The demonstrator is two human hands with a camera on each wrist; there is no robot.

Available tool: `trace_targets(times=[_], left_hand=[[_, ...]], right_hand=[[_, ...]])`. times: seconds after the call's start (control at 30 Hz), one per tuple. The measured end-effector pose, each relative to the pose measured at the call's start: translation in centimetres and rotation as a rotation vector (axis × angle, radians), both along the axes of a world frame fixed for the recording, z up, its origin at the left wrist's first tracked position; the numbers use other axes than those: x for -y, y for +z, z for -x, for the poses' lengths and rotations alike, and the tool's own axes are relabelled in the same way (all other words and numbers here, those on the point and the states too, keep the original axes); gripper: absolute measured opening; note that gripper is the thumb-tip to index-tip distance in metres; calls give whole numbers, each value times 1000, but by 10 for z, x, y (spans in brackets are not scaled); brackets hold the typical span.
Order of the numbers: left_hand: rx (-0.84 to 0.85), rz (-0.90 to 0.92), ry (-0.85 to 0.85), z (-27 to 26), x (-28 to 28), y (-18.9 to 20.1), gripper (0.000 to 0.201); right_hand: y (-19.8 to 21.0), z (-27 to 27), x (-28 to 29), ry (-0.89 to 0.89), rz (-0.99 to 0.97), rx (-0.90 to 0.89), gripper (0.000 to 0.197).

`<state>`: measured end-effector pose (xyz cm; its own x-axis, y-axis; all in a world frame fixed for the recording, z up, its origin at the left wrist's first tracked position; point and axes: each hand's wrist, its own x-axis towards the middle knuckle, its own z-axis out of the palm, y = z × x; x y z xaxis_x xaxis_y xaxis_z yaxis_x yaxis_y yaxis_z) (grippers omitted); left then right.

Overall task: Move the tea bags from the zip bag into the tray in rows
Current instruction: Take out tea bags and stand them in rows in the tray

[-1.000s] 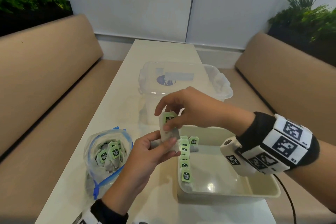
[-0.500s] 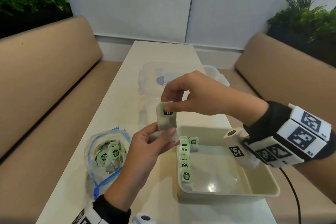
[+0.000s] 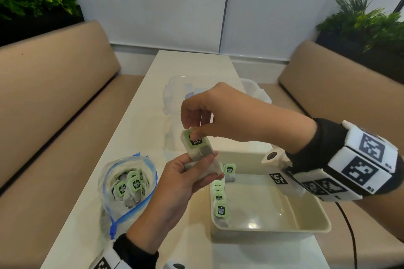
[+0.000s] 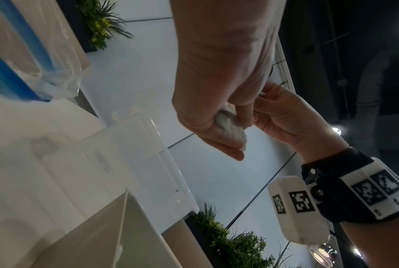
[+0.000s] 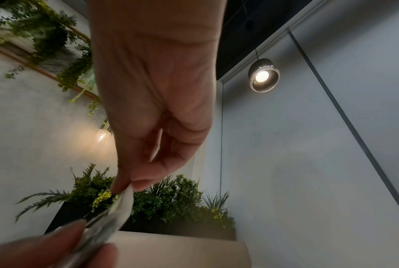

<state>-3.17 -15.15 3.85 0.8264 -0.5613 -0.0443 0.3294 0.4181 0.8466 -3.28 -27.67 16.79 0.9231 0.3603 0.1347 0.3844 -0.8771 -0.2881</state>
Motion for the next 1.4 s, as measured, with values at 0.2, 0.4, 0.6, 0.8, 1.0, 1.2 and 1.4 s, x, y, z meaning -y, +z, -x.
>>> trace_targets(times=[0.2,0.4,0.6,0.8,1.0,1.2,1.4], left_hand=[[54,-60,-7,1,-4,-1,19],[-13,-176,79,-8,-23,-13,47],[-117,-201,111,-21,-45,-21,25],[-129,-206,132,-23,-48,-21,25],[-141,-210,137,-26,-51,-24,24],[-152,-190,99,-28,-47,-25,37],[-244,-122,100,-26,-36,-18,27]], right_hand=[[1,5,6,19,-56,1,17],[-19,8,47,-111,-55,-128,13],[-92,2,99,-202,180,-466,21],[-150,-13,118,-184,287,-640,26],[-166,-19,127,-153,304,-626,30],[-175,-20,129,-184,288,-643,39],[-175,-19,130,-217,274,-628,40]])
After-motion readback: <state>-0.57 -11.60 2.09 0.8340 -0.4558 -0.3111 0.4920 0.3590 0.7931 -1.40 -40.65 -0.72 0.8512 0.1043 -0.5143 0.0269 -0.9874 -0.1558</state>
